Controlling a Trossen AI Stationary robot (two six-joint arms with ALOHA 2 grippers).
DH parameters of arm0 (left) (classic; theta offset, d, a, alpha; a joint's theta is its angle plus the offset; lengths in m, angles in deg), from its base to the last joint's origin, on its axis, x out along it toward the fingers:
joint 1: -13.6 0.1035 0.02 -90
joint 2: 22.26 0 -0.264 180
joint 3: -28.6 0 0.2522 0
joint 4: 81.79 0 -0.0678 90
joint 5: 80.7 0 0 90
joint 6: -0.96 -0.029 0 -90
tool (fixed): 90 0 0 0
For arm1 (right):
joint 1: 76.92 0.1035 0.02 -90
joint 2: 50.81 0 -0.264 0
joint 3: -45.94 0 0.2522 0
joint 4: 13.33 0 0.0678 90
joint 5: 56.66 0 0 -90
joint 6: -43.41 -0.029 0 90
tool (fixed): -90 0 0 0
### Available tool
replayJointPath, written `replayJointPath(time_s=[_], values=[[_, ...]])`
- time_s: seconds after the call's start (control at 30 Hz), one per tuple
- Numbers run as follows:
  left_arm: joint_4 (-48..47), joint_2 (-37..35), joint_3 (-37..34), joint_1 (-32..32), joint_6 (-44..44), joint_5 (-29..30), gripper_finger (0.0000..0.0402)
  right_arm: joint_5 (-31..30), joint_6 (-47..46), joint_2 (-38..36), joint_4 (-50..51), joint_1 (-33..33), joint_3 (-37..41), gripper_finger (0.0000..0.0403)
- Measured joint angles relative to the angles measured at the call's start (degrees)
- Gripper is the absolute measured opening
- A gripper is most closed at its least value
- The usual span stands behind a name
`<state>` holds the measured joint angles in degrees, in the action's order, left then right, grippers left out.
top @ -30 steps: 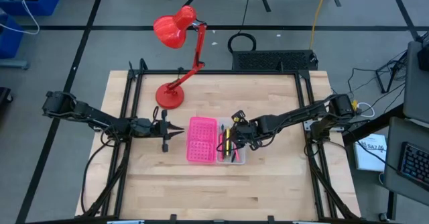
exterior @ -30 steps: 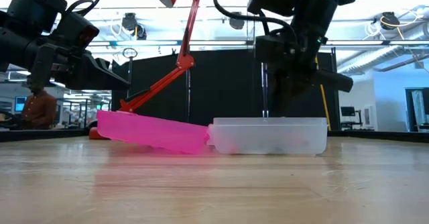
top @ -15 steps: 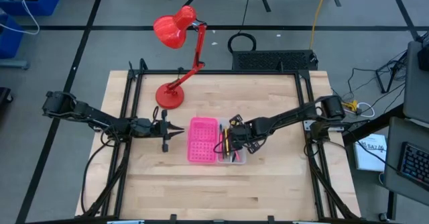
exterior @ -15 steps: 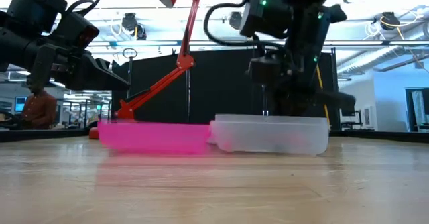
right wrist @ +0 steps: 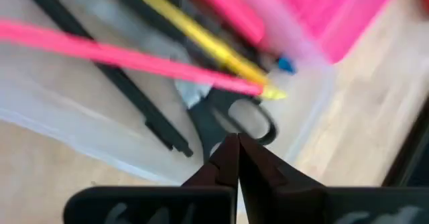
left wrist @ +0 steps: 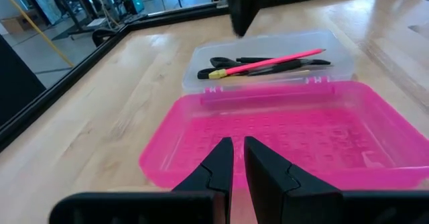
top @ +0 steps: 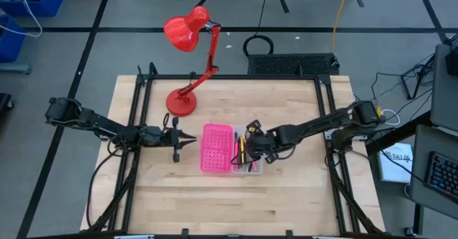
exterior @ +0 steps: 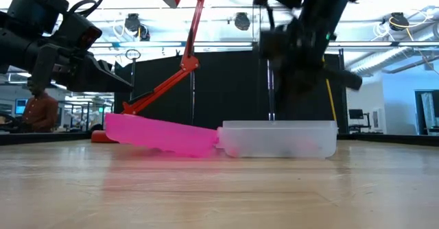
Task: Pick & place school supplies into a supply box
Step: Return to Home Position
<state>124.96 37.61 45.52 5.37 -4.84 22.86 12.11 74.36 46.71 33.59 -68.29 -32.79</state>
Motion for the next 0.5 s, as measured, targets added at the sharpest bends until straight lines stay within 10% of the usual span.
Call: replayJointPath(time_s=[0.5], values=[[8.6,-5.8,0.0,-5.6,-0.7,10.3,0.0042,18.5,-18.8,-34.8,-19.3,1.1,13.6,0.0]])
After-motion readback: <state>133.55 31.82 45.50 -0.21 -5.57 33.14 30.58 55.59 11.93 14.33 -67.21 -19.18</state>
